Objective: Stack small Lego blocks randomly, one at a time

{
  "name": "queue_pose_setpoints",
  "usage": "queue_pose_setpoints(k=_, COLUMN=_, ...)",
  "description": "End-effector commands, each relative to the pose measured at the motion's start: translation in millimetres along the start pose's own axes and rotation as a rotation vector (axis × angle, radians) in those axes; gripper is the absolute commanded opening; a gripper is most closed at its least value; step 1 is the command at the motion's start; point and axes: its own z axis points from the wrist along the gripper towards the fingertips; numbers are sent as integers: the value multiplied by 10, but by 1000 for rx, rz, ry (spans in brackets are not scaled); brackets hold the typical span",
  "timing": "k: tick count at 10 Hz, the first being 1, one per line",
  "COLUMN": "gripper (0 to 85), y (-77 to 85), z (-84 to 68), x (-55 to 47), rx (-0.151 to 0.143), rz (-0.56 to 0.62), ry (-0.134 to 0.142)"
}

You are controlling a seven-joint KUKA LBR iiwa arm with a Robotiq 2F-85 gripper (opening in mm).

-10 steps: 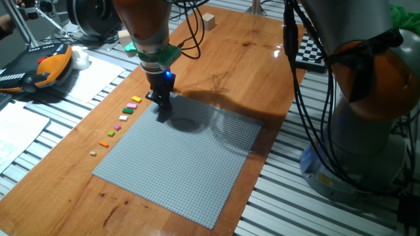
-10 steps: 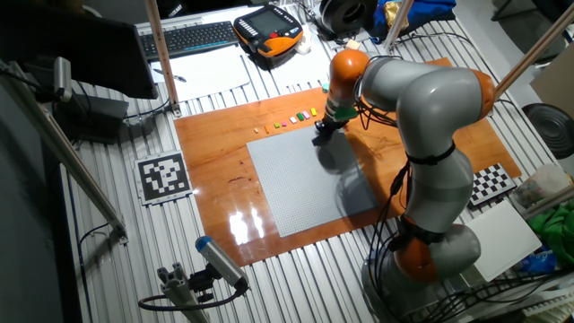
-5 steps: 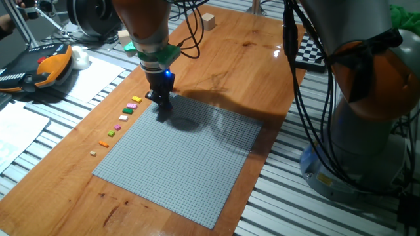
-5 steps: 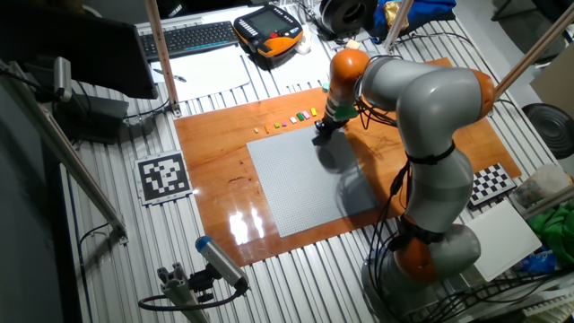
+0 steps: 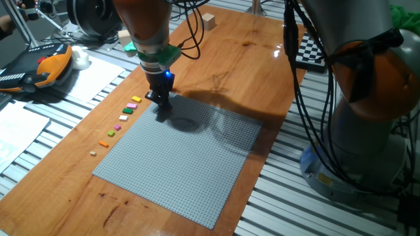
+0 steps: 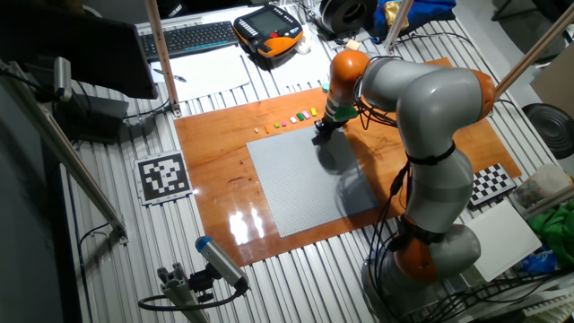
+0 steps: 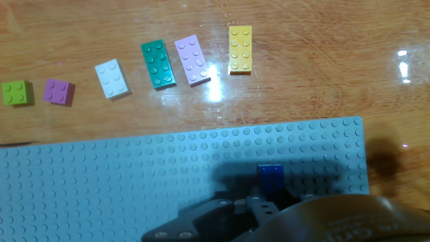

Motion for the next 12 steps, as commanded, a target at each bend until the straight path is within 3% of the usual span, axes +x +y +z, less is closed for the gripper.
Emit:
queue_pose_setpoints(k=1, gripper=0, y=13, z=29, x=29, rx=-3, rz=-2, ry=7)
queue_pose_setpoints(k=12, gripper=0, y=61, z=40, x=59, rx=-1, rz=-14, ry=16)
